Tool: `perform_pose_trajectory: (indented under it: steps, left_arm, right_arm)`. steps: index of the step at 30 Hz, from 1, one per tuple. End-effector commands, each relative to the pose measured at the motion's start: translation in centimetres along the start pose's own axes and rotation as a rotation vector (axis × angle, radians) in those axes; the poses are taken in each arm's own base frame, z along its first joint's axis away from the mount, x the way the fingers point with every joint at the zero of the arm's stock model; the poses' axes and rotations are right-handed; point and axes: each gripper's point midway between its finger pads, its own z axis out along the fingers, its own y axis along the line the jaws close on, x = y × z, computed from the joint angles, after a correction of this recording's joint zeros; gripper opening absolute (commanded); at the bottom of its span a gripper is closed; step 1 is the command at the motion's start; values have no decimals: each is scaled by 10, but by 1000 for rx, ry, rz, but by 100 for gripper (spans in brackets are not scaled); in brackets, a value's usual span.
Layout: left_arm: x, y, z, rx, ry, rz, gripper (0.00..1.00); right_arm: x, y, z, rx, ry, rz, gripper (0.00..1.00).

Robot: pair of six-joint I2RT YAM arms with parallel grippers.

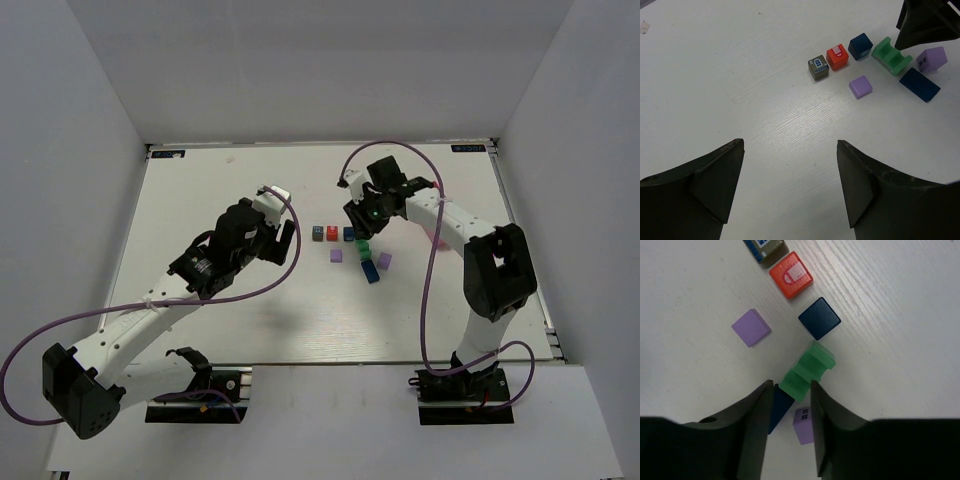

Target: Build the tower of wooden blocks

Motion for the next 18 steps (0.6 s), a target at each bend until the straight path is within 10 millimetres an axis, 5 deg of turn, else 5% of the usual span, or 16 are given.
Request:
perform_pose_trajectory:
  steps: [1, 5, 18]
  left_arm:
    - [-7, 6, -6, -23, -34, -10, 85]
    - [-7, 6, -6, -23, -34, -10, 85]
    - [-7, 6, -6, -23, -34, -10, 85]
  right_arm:
    - [14, 0, 5, 19, 48, 82, 46]
    - [26, 0, 14, 23, 84, 110, 63]
    - [49, -10, 34, 94, 133, 156, 63]
